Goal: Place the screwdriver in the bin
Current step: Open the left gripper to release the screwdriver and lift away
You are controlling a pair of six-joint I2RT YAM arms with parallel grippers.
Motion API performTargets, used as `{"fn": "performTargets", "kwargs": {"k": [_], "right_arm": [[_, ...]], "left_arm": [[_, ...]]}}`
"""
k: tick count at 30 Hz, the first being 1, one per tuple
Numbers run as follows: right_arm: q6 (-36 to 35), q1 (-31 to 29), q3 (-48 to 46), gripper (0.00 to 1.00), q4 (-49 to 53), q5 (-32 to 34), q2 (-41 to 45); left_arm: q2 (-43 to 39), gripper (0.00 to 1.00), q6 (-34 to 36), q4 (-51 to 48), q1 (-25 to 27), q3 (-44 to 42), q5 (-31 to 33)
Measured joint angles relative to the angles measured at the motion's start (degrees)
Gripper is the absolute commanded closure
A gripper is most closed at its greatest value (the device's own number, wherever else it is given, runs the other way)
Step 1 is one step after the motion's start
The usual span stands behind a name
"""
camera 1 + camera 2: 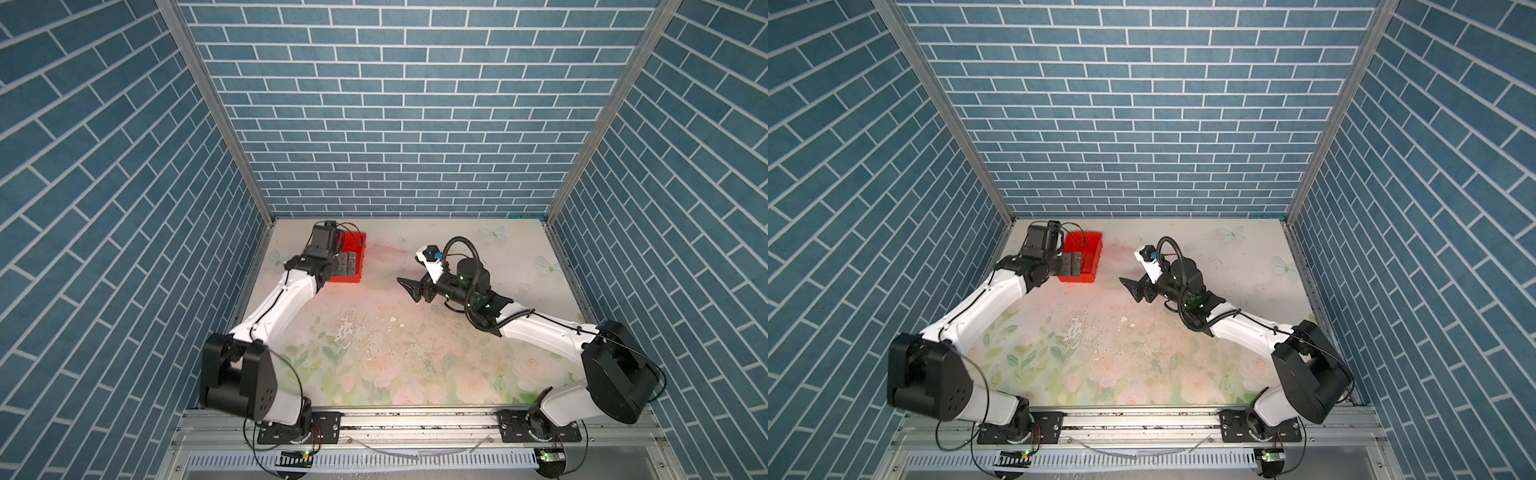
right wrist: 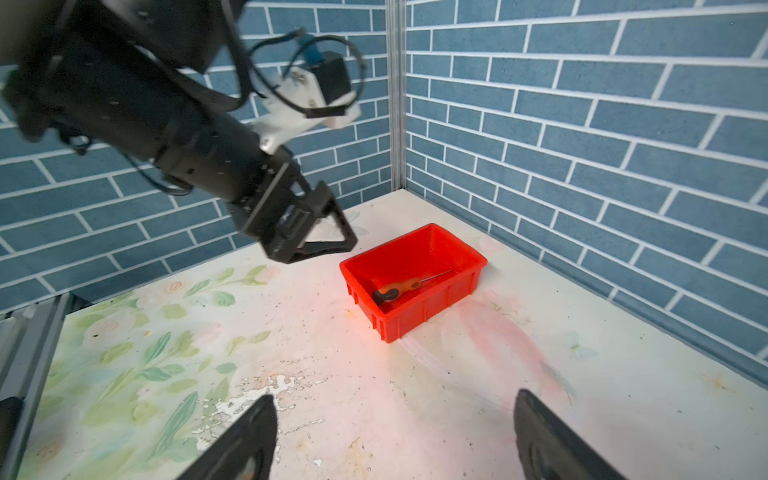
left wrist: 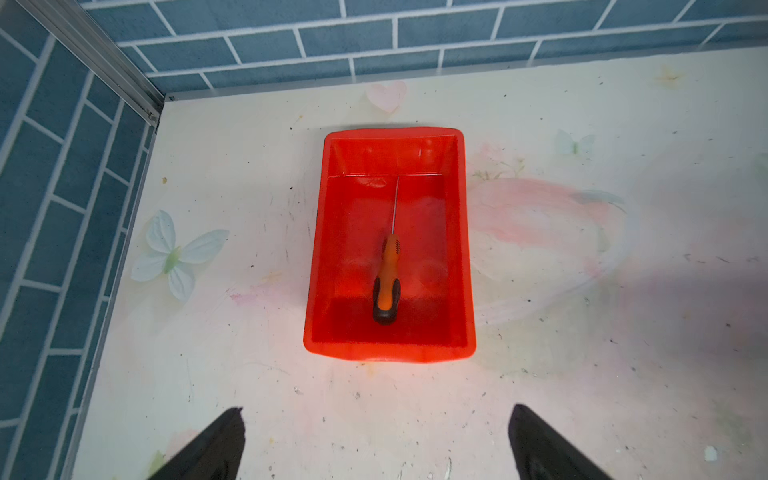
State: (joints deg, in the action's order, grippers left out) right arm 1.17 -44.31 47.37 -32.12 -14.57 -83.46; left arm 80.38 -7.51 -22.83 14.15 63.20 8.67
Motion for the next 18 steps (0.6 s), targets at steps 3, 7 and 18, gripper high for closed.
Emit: {"fn": "performTargets", "kwargs": {"k": [3, 7, 18], "right_arm": [[0.0, 0.1, -2.9, 0.11, 0.2, 3.0, 2.2], [0.0, 1.1, -7.3, 0.10, 0.4, 6.7, 6.0], [0.3, 13.2, -21.3, 0.10, 0.9, 17.0, 21.2]], "left_arm": [[-8.2, 0.00, -0.4, 4.2, 0.4, -8.2, 0.4], [-17.6, 0.00, -0.2, 10.4, 0.6, -18.4, 2.4], [-27.1, 0.00, 7.5, 32.4, 0.6, -41.4, 8.5]]}}
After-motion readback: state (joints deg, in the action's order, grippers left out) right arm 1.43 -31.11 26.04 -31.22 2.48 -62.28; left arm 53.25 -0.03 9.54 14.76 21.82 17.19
